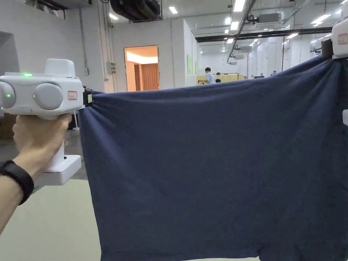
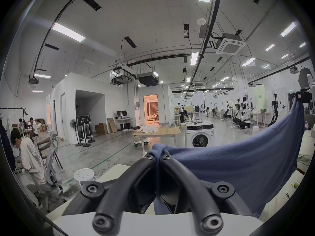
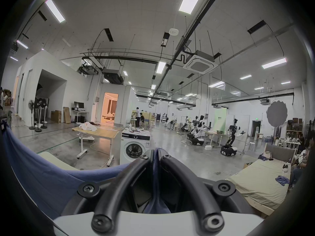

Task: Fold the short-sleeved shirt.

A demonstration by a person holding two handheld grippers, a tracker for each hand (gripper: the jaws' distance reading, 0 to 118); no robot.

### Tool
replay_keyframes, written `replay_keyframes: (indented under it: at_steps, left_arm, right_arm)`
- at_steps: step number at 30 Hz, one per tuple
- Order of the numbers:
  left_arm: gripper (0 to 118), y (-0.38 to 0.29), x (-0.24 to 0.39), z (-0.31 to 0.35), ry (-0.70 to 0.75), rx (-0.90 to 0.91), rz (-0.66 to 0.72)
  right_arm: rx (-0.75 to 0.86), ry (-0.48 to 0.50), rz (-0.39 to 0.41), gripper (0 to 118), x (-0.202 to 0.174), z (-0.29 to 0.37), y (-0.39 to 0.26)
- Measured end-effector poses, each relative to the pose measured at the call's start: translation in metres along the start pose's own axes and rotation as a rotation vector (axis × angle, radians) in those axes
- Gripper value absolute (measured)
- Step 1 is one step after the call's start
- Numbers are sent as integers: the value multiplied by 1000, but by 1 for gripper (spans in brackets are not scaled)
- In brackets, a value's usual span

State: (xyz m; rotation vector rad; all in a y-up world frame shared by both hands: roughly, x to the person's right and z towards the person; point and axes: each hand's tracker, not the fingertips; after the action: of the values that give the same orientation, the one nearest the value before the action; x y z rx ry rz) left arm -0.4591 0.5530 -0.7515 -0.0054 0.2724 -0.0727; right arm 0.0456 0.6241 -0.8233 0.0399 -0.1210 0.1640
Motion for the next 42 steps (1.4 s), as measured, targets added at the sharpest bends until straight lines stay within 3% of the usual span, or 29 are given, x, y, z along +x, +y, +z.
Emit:
replay_keyframes:
  at_steps: [6,13,19,23,24,28,33,37,42]
  left_arm:
    - [0,-50,7,-25,-24,-93,33]
    - [0,-145,22,-8,-123,-239,36]
    - [0,-210,2,70,-213,-266,147]
    - [0,-280,-10,147,-310,-350,139]
    - [0,-300,-13,168,-307,-358,152]
    - [0,-376,-32,244,-331,-449,292]
    - [0,-426,-48,324,-274,-501,332]
    - [0,-440,-57,361,-244,-530,361]
    - [0,-448,-57,367,-230,-548,323]
  right_arm:
    - [-97,19,19,3,-10,-21,-54]
    - [-239,87,-25,3,-4,-9,-155]
    - [-270,183,-54,2,30,82,-236]
    - [-359,248,-221,2,62,159,-324]
    - [-404,257,-228,2,68,177,-347]
    - [-482,230,-255,2,81,265,-429]
    - [-619,188,-382,2,98,356,-484]
    - [-667,145,-335,2,99,408,-496]
    - [-676,165,-291,2,92,417,-497]
